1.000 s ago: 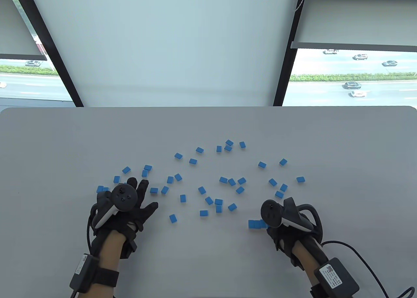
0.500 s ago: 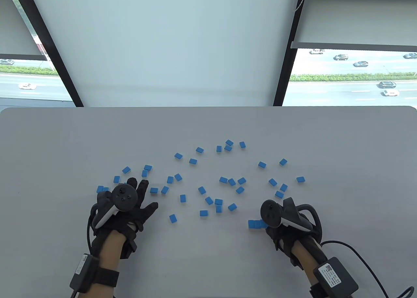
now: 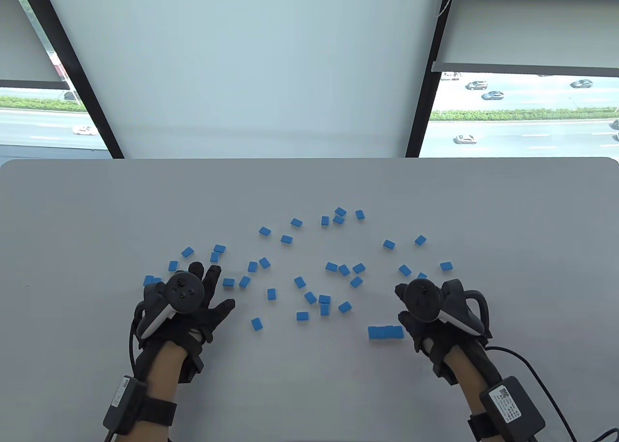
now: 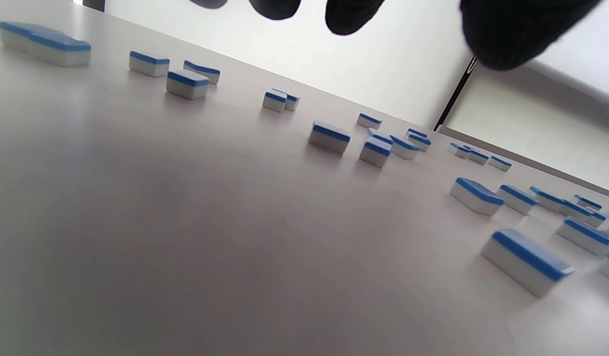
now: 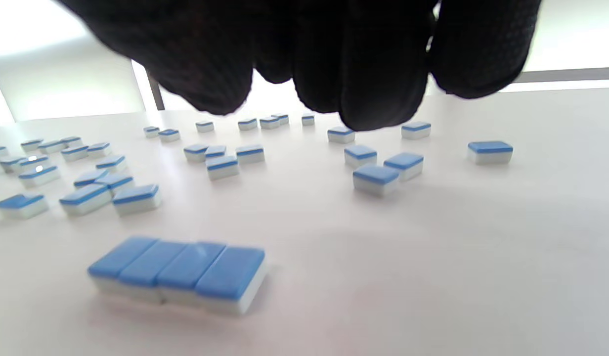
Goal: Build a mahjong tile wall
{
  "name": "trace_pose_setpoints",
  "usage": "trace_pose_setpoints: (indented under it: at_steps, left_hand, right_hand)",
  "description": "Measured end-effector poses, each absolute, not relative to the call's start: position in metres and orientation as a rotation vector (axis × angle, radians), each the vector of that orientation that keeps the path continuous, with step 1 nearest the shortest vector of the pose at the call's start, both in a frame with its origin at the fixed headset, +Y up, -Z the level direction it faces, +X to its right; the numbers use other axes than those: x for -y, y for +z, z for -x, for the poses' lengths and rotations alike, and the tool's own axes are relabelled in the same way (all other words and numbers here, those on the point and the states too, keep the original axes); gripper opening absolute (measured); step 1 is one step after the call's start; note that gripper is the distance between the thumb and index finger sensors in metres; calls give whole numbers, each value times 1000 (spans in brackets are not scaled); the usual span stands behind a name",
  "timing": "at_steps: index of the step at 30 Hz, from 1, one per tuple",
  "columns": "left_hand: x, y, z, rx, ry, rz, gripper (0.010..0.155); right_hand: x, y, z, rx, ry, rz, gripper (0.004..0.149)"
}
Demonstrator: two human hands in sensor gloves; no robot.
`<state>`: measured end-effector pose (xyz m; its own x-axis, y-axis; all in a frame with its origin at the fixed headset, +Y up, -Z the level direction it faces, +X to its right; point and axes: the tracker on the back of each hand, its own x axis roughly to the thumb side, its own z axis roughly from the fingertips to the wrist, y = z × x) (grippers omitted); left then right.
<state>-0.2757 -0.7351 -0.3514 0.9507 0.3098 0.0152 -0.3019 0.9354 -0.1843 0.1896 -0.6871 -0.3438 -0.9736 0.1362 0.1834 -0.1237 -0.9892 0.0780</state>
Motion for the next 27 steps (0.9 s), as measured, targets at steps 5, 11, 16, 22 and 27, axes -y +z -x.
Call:
trace_pose_setpoints:
  at_steps: [5,11,16,22,27]
  left_hand:
    - [736,-352,276,44,321,188,84]
    - [736,-351,277,36,317,192,84]
    - [737,-352,278,27,321,196,84]
    - [738,-352,279,30,324,194,84]
    - [739,-353,279,31,338,201,84]
  right_hand:
    - [672,-371,-204,1,3007,-181,59]
    - [701,-388,-208,15,3032,-112,57]
    - [731,-390,-200,-171,3114,-201,56]
    - [746,-390,-197,-299,3202,-219,56]
    - [748,-390,-196,-271,3224,-211,57]
